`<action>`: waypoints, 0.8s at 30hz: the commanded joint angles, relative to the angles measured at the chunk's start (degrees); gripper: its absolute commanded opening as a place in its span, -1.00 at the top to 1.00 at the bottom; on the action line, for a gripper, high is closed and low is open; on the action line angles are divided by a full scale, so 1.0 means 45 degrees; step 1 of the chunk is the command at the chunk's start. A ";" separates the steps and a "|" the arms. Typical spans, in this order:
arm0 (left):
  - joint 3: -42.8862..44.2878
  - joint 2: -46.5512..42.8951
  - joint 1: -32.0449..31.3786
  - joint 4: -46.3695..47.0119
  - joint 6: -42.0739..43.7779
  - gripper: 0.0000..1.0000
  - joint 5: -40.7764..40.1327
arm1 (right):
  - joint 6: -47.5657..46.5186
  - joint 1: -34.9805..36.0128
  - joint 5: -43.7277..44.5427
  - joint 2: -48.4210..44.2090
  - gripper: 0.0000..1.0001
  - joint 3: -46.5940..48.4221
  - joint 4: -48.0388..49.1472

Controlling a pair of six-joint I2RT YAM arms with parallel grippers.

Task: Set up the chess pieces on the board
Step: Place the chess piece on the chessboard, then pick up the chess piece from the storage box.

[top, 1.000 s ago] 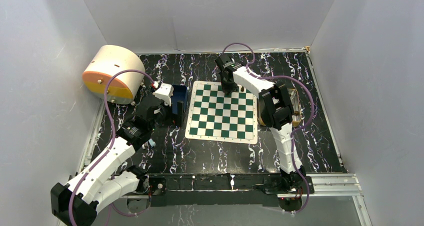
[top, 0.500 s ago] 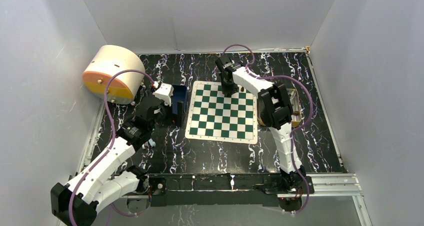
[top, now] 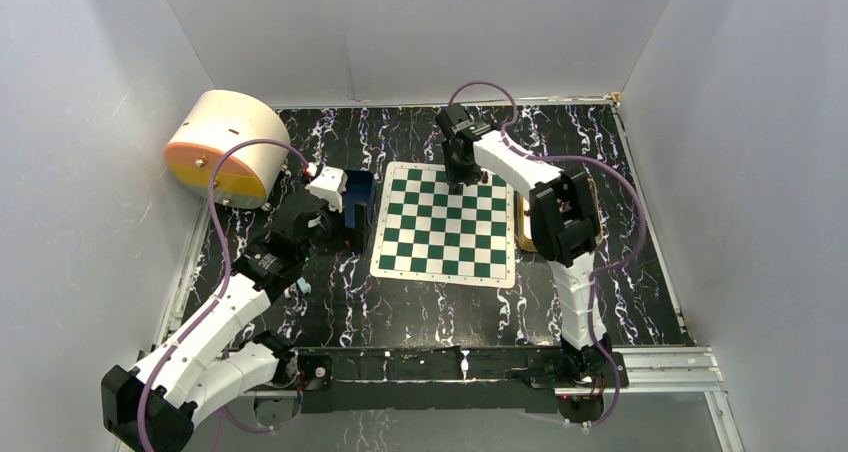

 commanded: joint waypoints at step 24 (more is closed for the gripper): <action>-0.0061 -0.0253 0.0079 0.0158 -0.0006 -0.87 0.0077 | -0.1067 -0.4955 0.0699 -0.6355 0.27 -0.6528 0.2478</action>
